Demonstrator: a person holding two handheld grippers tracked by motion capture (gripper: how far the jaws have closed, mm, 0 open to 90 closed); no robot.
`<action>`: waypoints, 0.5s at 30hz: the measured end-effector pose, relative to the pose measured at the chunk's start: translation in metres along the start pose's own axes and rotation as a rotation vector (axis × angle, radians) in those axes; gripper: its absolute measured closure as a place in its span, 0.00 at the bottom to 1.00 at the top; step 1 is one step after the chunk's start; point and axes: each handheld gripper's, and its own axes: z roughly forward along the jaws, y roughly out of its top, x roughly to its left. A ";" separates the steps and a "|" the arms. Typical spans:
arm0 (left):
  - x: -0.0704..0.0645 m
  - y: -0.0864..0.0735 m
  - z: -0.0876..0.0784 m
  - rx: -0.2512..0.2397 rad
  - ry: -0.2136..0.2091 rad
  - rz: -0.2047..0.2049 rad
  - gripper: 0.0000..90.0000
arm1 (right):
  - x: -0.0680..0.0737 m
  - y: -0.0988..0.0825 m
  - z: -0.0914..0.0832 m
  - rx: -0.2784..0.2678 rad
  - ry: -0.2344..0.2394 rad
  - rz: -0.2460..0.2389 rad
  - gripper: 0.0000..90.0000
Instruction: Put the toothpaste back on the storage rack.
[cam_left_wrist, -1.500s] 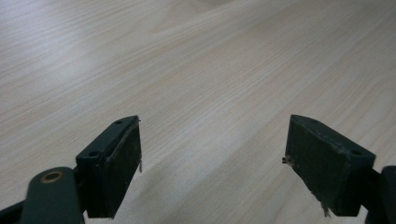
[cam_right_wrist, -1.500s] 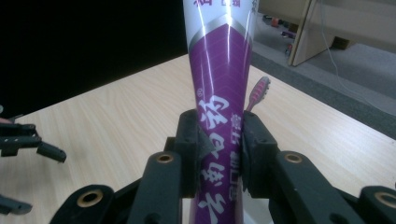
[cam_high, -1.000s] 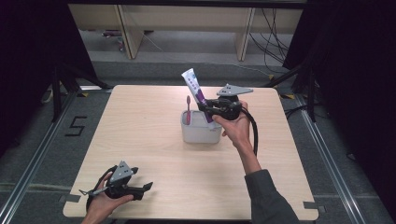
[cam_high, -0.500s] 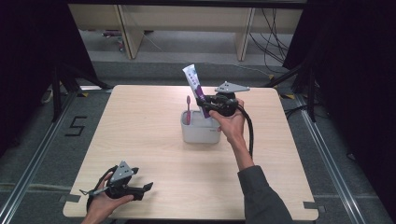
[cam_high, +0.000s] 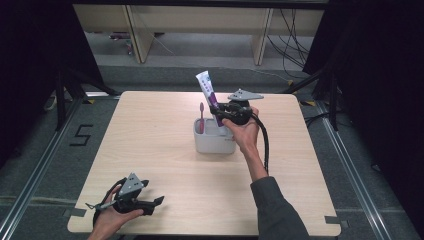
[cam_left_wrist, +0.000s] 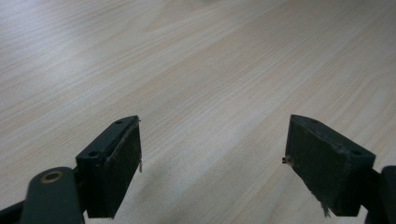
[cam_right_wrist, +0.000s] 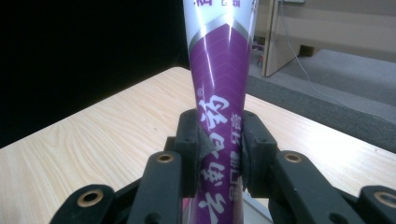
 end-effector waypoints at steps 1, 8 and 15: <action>-0.001 0.000 0.000 0.002 0.001 -0.007 0.20 | 0.000 -0.002 0.001 0.002 0.005 0.011 0.81; -0.001 -0.001 0.001 -0.007 0.001 -0.006 0.20 | 0.002 -0.008 0.004 0.004 -0.010 0.043 0.80; 0.001 0.000 -0.001 0.021 0.001 0.020 0.20 | 0.002 -0.012 0.007 -0.007 -0.010 0.022 0.80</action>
